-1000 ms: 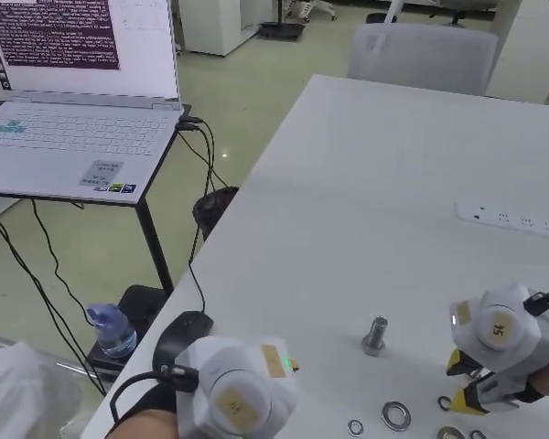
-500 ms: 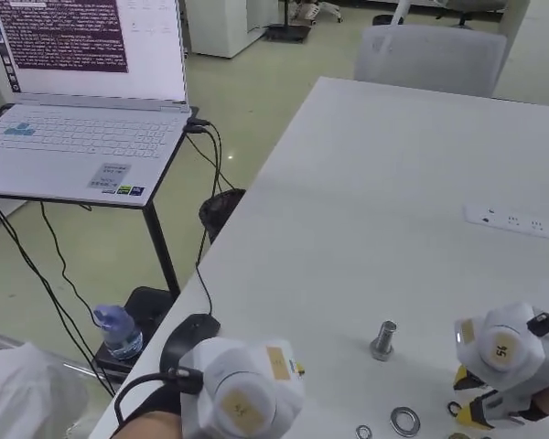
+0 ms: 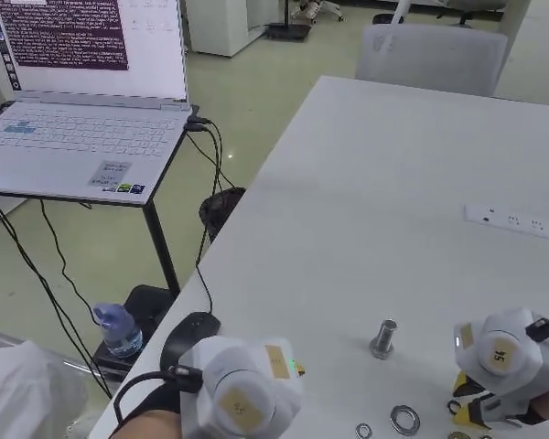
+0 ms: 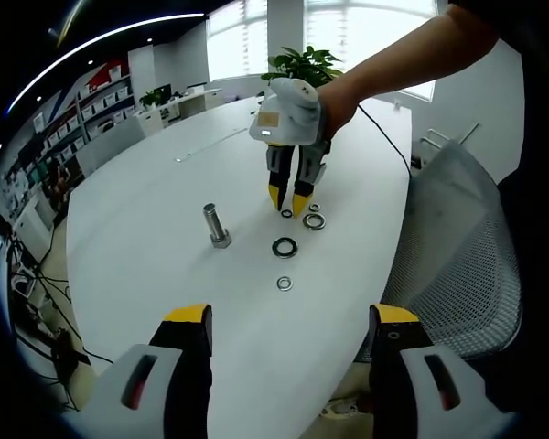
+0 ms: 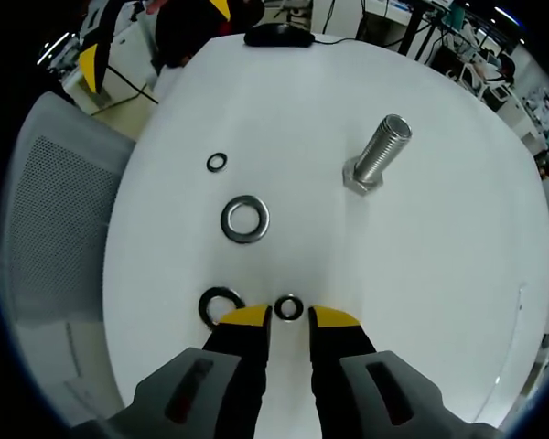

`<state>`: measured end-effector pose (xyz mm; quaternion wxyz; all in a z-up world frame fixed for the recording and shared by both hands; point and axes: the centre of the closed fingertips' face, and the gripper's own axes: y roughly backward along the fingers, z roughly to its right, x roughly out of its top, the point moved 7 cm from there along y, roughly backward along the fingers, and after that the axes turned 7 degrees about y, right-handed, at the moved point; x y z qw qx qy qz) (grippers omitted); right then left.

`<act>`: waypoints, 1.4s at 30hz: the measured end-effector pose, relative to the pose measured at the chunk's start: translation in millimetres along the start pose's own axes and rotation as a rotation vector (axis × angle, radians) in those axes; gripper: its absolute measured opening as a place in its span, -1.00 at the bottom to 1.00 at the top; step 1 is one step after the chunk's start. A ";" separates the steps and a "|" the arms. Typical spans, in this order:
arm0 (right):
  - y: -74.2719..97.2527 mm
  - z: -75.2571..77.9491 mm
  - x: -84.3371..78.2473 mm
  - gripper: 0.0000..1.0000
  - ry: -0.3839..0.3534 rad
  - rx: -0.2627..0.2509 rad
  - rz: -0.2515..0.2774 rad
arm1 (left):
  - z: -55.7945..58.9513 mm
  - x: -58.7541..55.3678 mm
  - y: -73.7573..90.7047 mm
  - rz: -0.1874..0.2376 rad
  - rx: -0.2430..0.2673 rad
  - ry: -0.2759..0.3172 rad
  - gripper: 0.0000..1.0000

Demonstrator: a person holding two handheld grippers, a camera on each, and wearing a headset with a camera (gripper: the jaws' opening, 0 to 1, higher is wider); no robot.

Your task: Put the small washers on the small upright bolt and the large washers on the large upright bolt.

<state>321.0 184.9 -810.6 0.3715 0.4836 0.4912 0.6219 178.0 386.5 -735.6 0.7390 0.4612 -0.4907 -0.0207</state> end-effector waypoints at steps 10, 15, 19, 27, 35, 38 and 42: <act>0.1 -0.3 1.1 -0.70 -0.021 -0.006 -0.008 | 1.1 0.2 -0.8 0.001 -0.001 0.003 0.35; 0.2 0.0 0.8 -0.71 -0.027 -0.011 -0.006 | 0.9 0.0 -1.3 0.000 -0.005 0.000 0.34; 0.5 -0.2 -0.3 -0.71 -0.052 -0.019 0.009 | 0.7 0.8 -0.8 0.002 -0.003 0.004 0.33; -0.4 0.9 1.8 -0.69 -0.031 -0.014 0.004 | 1.0 0.4 -1.1 -0.002 -0.004 0.003 0.32; -0.9 2.3 2.8 -0.65 -0.040 -0.016 0.021 | -0.3 -0.4 -0.7 -0.005 -0.001 0.006 0.32; -1.1 1.4 3.3 -0.67 -0.026 -0.014 0.008 | -0.5 -0.3 -1.0 -0.004 -0.002 0.007 0.31; -0.8 1.3 3.9 -0.69 -0.032 -0.013 0.003 | -0.8 0.6 -1.5 -0.002 -0.002 0.008 0.31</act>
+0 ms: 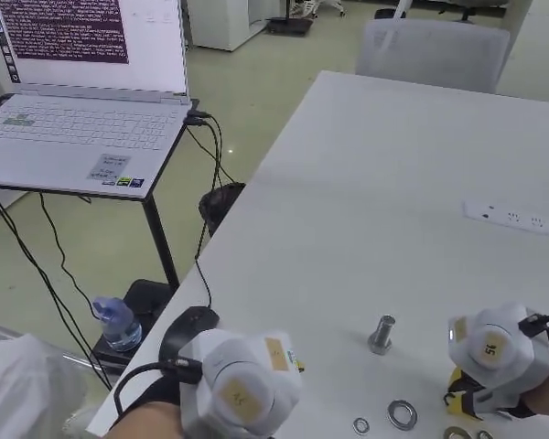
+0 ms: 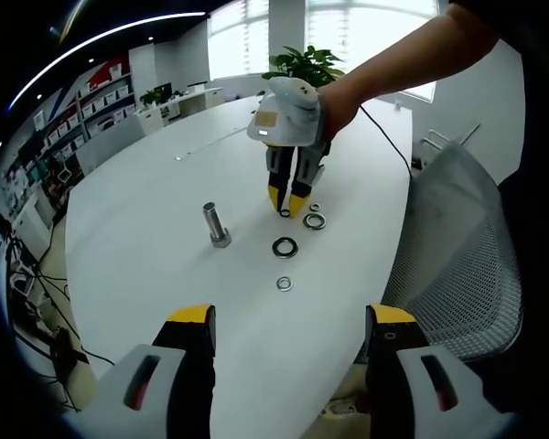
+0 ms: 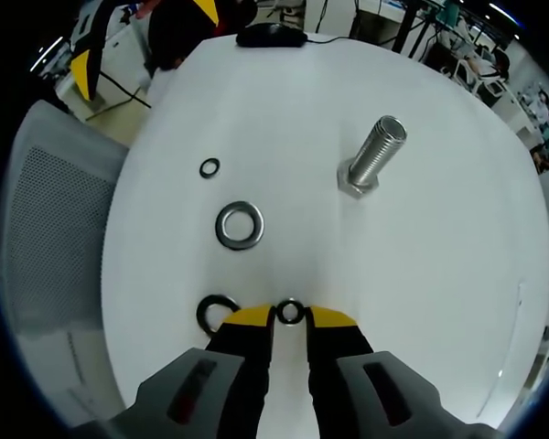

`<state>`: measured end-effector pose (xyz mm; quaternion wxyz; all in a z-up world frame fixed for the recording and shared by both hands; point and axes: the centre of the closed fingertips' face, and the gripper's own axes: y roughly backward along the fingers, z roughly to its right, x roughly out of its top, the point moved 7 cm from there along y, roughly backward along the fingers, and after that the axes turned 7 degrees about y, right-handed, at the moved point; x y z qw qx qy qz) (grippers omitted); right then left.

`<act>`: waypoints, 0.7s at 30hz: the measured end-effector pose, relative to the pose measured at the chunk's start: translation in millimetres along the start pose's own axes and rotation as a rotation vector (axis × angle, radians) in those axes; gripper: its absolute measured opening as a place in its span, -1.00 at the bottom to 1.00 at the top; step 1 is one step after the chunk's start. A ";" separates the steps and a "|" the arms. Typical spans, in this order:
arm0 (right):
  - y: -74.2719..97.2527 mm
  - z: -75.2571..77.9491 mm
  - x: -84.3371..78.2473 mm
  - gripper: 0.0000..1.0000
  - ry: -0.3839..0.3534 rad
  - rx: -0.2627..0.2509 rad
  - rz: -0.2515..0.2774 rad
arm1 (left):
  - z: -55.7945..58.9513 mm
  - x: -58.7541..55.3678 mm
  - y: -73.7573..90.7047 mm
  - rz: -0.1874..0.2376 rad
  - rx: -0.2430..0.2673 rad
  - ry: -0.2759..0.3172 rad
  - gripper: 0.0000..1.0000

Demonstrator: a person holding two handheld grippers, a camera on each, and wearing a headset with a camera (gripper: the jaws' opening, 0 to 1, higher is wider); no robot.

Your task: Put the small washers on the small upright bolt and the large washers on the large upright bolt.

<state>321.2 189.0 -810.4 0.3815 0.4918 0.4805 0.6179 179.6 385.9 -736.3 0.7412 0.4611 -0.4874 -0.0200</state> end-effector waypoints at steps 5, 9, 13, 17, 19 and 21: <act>-1.8 -0.6 -0.7 -0.72 0.002 -0.005 0.002 | 0.3 0.6 -0.7 0.000 -0.002 -0.003 0.31; -1.1 1.1 -0.7 -0.73 -0.019 0.003 0.002 | -0.8 1.9 0.2 0.008 0.001 0.000 0.30; -1.4 1.5 -0.4 -0.74 -0.022 0.005 0.002 | -1.7 2.0 1.3 0.006 0.003 0.000 0.29; -1.0 1.5 -0.1 -0.74 -0.038 0.013 0.006 | -1.2 2.1 2.4 0.004 0.002 0.000 0.28; 1.0 2.0 0.1 -0.74 -0.040 0.013 0.008 | -0.9 2.6 2.7 0.006 0.001 -0.003 0.28; 5.2 2.8 1.2 -0.74 -0.052 0.018 0.015 | -0.8 3.4 2.9 0.008 0.002 -0.003 0.28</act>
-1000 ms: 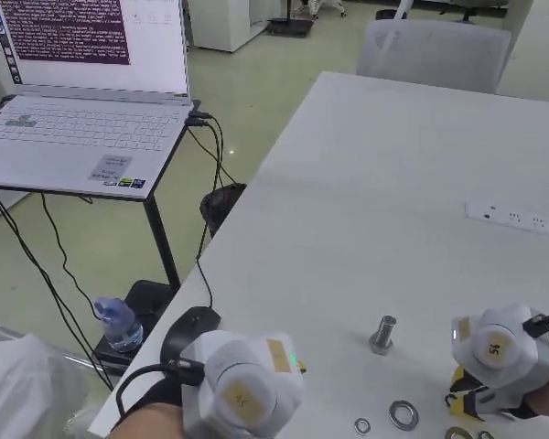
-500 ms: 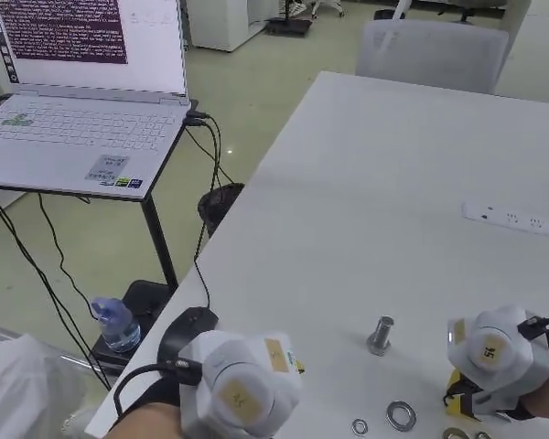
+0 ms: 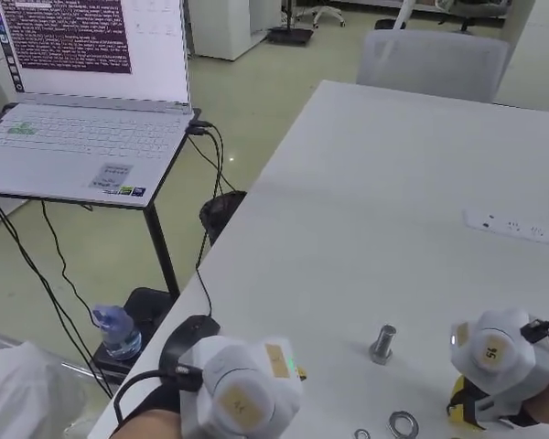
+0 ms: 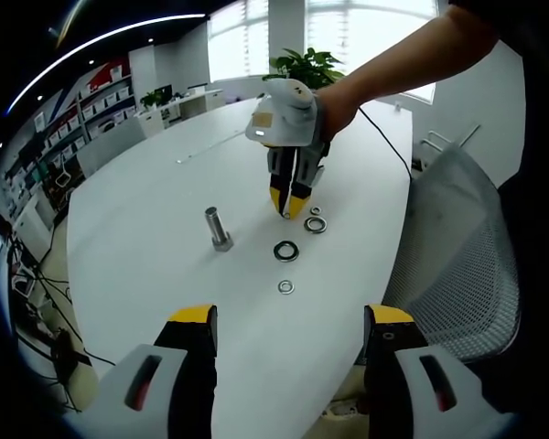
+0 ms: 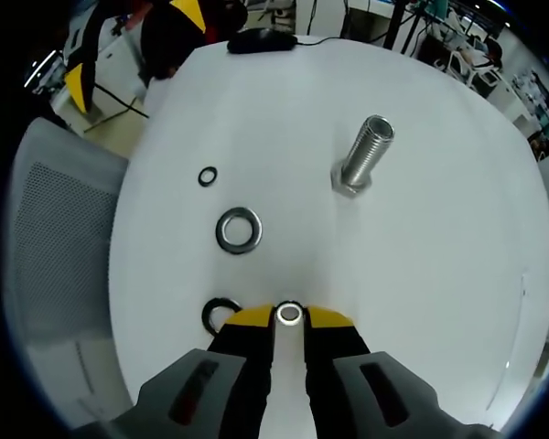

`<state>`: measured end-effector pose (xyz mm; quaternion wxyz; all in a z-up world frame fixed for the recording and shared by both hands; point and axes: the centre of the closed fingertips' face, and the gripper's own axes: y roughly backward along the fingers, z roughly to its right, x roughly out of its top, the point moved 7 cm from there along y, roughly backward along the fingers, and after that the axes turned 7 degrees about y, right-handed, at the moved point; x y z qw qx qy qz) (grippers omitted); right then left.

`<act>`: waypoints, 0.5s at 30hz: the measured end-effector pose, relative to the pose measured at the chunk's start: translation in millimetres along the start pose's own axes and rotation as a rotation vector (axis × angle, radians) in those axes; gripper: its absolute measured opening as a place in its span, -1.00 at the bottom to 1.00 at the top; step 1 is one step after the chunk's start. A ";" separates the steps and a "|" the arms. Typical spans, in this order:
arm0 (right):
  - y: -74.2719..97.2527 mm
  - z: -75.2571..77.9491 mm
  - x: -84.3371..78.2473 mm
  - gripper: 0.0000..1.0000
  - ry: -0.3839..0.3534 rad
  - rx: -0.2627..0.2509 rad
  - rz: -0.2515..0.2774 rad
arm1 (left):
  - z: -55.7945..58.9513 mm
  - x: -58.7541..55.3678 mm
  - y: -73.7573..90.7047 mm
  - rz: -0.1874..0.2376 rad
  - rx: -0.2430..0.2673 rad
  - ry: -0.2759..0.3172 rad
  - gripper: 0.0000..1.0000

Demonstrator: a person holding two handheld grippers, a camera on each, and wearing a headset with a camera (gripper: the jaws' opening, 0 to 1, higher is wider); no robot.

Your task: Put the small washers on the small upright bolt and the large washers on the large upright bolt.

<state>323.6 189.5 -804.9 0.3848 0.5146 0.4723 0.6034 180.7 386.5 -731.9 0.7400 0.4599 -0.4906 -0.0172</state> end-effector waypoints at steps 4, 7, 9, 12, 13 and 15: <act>10.2 0.1 -0.5 -0.74 0.003 0.003 -0.006 | 0.4 0.8 -0.6 -0.002 -0.002 -0.005 0.28; 18.3 1.7 -1.6 -0.74 -0.004 -0.002 -0.004 | 0.6 2.0 -0.9 0.000 -0.003 -0.009 0.27; 23.8 2.6 -2.7 -0.74 -0.010 -0.005 -0.005 | 0.6 3.2 -1.0 0.001 -0.003 -0.010 0.27; 36.1 3.8 -3.9 -0.74 -0.024 -0.016 0.001 | 1.0 4.6 -1.6 0.003 -0.005 -0.014 0.27; 39.4 4.3 -4.1 -0.74 -0.026 -0.023 0.002 | 1.1 4.9 -1.6 0.003 -0.005 -0.015 0.27; 47.2 4.9 -5.3 -0.74 -0.029 -0.029 0.001 | 1.5 5.7 -1.8 0.005 -0.006 -0.015 0.26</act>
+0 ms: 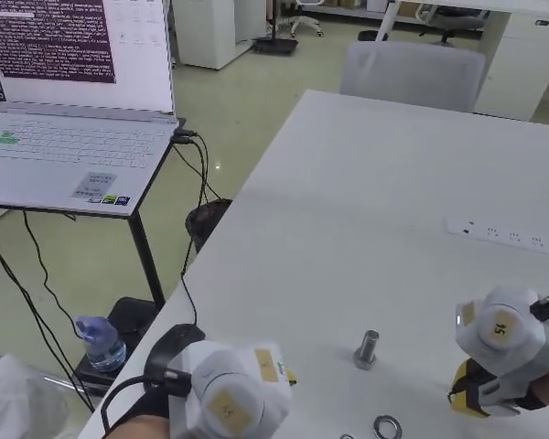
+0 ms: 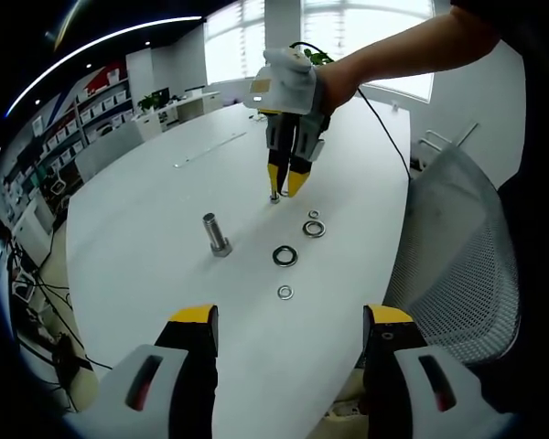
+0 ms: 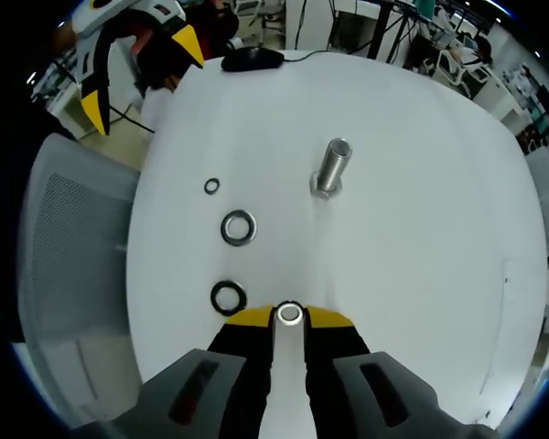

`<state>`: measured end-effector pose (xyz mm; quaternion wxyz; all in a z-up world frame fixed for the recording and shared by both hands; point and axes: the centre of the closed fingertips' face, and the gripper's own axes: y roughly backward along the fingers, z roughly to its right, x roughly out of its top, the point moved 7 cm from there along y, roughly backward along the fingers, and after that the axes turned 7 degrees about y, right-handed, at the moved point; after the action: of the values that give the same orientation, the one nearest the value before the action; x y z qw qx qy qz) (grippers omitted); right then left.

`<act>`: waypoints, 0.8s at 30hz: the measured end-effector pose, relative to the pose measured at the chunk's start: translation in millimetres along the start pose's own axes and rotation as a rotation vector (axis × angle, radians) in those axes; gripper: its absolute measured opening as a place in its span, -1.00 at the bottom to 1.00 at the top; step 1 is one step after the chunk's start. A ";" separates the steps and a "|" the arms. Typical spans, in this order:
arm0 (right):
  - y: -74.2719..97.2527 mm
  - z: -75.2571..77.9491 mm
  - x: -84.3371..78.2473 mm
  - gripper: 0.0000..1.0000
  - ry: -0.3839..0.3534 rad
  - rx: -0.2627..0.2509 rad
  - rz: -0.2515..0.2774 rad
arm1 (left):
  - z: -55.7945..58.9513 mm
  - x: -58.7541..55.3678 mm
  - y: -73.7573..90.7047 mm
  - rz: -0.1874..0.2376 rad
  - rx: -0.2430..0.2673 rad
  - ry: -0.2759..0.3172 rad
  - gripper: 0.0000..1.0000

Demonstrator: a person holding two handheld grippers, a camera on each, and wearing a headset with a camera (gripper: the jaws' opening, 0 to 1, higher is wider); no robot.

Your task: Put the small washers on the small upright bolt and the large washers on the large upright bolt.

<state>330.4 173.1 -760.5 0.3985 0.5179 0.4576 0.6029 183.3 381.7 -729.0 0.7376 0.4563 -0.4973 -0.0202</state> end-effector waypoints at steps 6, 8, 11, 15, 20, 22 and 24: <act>22.9 3.6 -1.8 -0.74 -0.013 -0.029 0.004 | -0.3 1.0 -0.8 0.001 0.000 -0.003 0.26; 30.0 4.7 -2.3 -0.74 -0.026 -0.032 0.004 | -0.5 1.4 -1.3 0.006 0.001 -0.001 0.26; 36.8 7.1 -3.8 -0.74 -0.026 -0.047 -0.003 | -0.8 1.0 -2.4 0.006 0.000 0.004 0.27; 43.0 16.6 -11.0 -0.74 -0.038 -0.063 -0.018 | -3.6 0.1 -4.4 0.006 -0.001 0.007 0.29; 42.4 25.0 -15.4 -0.74 -0.044 -0.072 -0.029 | -6.0 -0.3 -6.1 -0.002 0.000 0.014 0.38; 38.9 28.5 -16.1 -0.74 -0.046 -0.069 -0.030 | -6.3 0.0 -6.6 -0.002 0.001 0.013 0.44; 35.0 30.6 -16.1 -0.74 -0.046 -0.065 -0.033 | -5.9 0.2 -7.4 0.000 -0.004 0.022 0.50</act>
<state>362.8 152.8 -729.6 0.4357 0.5108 0.4370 0.5986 191.0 381.2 -734.5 0.7440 0.4551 -0.4890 -0.0162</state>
